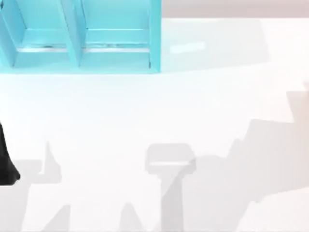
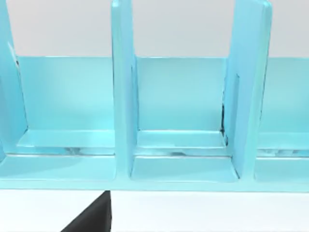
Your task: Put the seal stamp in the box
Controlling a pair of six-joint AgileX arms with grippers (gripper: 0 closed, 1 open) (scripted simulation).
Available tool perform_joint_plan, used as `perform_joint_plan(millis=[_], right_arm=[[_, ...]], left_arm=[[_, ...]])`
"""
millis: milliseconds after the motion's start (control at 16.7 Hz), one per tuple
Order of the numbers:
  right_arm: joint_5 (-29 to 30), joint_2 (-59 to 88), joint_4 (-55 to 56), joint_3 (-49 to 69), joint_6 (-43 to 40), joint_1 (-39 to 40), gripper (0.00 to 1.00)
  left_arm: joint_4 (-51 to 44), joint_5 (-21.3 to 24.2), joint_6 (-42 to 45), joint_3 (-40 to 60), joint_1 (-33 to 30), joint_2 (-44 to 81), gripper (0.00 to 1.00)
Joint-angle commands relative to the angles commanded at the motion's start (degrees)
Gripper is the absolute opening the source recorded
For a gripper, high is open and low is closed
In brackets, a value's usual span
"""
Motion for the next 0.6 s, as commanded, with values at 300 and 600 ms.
perform_joint_plan(millis=[300, 600], right_arm=[[0.03, -0.51, 0.12, -0.76, -0.79, -0.74, 0.0], [0.02, -0.57, 6.27, -6.65, -0.54, -0.9, 0.0]], left_arm=[[0.0, 0.0, 0.0, 0.0, 0.0, 0.0, 1.0], [0.0, 0.0, 0.0, 0.0, 0.0, 0.0, 1.0]])
